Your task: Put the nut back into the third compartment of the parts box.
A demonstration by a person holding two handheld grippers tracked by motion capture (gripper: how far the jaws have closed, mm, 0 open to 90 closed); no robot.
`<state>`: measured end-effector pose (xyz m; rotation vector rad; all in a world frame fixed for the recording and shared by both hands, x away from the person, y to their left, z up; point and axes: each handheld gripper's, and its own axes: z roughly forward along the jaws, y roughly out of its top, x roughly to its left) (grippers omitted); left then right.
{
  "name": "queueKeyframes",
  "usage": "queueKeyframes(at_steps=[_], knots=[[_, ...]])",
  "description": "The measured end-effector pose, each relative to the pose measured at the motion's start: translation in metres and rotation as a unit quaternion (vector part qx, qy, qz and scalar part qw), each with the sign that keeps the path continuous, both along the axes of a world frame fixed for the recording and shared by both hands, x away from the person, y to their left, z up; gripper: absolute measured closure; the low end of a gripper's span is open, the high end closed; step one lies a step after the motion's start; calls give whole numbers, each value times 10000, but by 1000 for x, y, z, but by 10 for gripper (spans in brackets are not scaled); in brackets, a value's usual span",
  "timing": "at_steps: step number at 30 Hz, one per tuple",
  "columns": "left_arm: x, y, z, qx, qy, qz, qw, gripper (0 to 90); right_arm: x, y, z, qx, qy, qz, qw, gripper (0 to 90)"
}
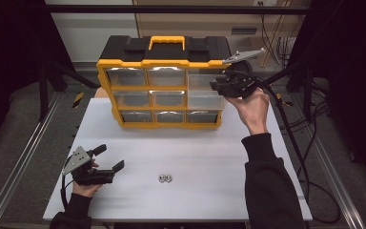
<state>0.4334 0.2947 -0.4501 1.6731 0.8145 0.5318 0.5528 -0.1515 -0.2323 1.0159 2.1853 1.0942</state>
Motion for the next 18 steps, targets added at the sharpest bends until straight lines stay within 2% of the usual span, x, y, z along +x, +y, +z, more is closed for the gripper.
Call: queueKeyframes(at_steps=[5, 12, 15, 18], knots=[[0, 0, 0, 6, 7, -4, 10000, 28, 4, 0, -2, 110, 138, 43, 9998, 693], [0, 0, 0, -1, 5, -4, 10000, 28, 4, -1, -1, 237, 111, 22, 9997, 621], [0, 0, 0, -5, 5, -4, 10000, 28, 0, -4, 2, 358, -76, 52, 9993, 547], [0, 0, 0, -12, -2, -3, 10000, 28, -9, -8, 7, 601, -387, 115, 9974, 448]])
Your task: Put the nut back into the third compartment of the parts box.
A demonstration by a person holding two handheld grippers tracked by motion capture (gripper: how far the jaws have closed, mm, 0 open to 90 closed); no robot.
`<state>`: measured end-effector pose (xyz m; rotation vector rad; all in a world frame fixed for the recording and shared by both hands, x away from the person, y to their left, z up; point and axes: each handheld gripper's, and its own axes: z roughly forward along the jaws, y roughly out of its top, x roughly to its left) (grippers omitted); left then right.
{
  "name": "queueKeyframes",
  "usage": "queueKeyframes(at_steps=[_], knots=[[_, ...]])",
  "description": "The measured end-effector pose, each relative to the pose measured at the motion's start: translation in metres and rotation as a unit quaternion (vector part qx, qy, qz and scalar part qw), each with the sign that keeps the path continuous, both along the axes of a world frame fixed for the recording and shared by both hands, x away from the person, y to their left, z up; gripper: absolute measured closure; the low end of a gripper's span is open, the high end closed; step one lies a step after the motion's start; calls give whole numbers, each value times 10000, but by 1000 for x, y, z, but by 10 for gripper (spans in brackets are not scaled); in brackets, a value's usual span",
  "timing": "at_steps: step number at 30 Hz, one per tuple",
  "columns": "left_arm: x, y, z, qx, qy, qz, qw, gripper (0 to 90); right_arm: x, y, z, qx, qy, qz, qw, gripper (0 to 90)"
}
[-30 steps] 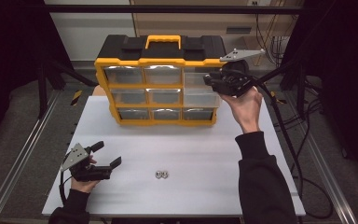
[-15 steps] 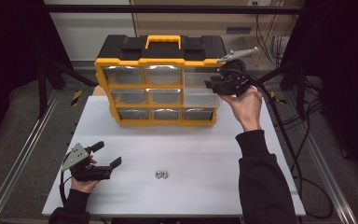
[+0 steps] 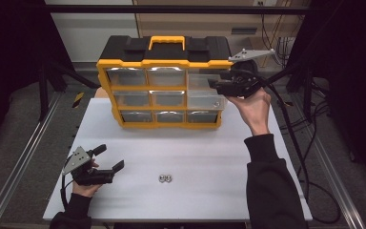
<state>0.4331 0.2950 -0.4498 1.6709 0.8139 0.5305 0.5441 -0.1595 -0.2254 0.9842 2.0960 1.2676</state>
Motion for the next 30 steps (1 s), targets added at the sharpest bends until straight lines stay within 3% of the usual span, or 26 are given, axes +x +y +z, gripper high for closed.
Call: queueKeyframes(at_steps=[5, 10, 19, 24, 30], knots=[[0, 0, 0, 0, -2, 0, 10000, 27, -19, -6, 4, 429, -560, 29, 9975, 240], [0, 0, 0, -13, -20, 2, 10000, 27, -37, -8, 1, 617, -877, -62, 9942, 86], [-1, 0, 1, -31, -29, 7, 10000, 26, -68, -7, -19, 913, -1188, 128, 9886, 57], [-1, 0, 1, -40, -37, 13, 10000, 25, -84, -3, -39, 1047, -1197, 246, 9870, 57], [-1, 0, 1, -44, -38, 12, 10000, 25, -99, 3, -62, 1086, -1050, 356, 9879, 45]])
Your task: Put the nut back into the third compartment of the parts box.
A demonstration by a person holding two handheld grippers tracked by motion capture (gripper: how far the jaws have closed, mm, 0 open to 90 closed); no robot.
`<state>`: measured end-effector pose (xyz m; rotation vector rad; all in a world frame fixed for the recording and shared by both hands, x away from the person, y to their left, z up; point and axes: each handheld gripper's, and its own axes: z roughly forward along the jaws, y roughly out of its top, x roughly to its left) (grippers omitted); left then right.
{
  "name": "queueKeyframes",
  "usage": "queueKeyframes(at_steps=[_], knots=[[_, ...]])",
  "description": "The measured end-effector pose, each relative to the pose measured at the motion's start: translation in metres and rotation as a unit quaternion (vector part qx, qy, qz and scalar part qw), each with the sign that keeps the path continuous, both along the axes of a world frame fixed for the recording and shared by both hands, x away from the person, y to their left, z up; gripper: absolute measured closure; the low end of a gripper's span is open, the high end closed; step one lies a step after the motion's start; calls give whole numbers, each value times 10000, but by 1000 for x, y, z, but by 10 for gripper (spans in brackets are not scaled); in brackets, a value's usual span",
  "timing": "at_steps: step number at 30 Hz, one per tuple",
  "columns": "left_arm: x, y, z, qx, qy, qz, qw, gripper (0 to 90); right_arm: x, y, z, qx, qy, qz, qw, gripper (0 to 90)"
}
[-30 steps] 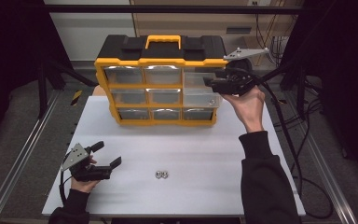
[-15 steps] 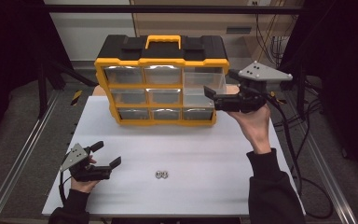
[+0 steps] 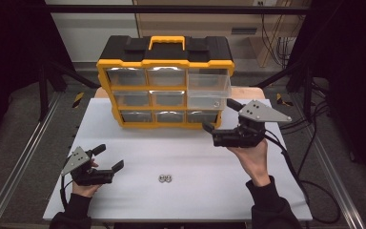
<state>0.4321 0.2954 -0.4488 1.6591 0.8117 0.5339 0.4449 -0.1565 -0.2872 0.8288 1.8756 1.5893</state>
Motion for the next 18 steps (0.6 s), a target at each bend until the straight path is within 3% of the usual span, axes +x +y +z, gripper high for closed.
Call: queueKeyframes(at_steps=[9, 18], knots=[[0, 0, 0, 8, 0, -8, 10000, 24, -7, 12, -35, -43, 286, 128, 9995, 33], [0, 0, 0, 4, 0, -5, 10000, 24, -6, 29, -67, -249, 676, 324, 9969, 31]])
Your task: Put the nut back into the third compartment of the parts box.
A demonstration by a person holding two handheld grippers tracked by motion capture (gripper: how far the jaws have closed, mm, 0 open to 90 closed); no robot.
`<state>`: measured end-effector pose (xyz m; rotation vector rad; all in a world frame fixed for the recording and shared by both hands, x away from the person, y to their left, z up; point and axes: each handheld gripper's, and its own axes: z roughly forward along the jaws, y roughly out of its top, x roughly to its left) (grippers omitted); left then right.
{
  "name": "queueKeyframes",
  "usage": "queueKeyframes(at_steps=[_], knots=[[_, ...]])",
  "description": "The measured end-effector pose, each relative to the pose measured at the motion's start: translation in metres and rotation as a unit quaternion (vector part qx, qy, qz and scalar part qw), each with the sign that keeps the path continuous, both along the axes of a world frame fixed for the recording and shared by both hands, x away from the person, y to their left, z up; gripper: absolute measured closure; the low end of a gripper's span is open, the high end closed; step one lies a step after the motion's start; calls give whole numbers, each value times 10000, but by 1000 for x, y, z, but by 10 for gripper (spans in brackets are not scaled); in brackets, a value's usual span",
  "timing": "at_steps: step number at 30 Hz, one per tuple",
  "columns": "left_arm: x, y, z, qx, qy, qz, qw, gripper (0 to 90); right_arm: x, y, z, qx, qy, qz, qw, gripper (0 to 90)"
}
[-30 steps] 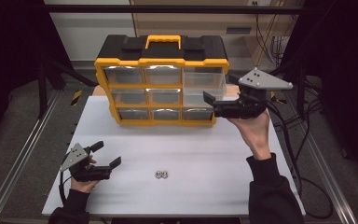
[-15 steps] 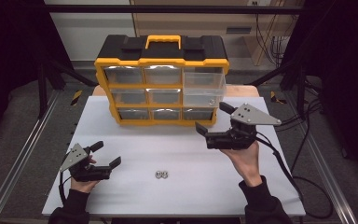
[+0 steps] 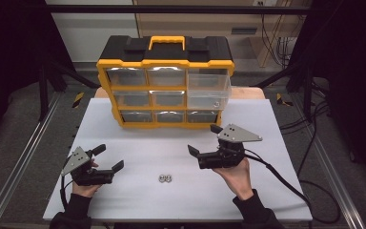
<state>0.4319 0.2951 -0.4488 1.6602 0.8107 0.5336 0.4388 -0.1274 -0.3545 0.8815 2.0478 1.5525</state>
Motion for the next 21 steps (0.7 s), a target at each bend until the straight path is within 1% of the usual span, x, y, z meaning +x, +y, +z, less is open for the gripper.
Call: queueKeyframes(at_steps=[6, 9, 14, 21], knots=[[0, 0, 0, 4, 1, -7, 10000, 23, -1, 13, -16, -161, 172, 133, 9996, 31], [0, 0, 0, -1, 0, 1, 10000, 22, -2, 22, -27, -272, 297, 247, 9989, 33], [0, 0, 0, 7, 8, 0, 10000, 22, -1, 36, -46, -431, 538, 401, 9968, 41], [0, 0, 0, 12, 9, -4, 10000, 22, 1, 50, -68, -649, 735, 554, 9936, 64]])
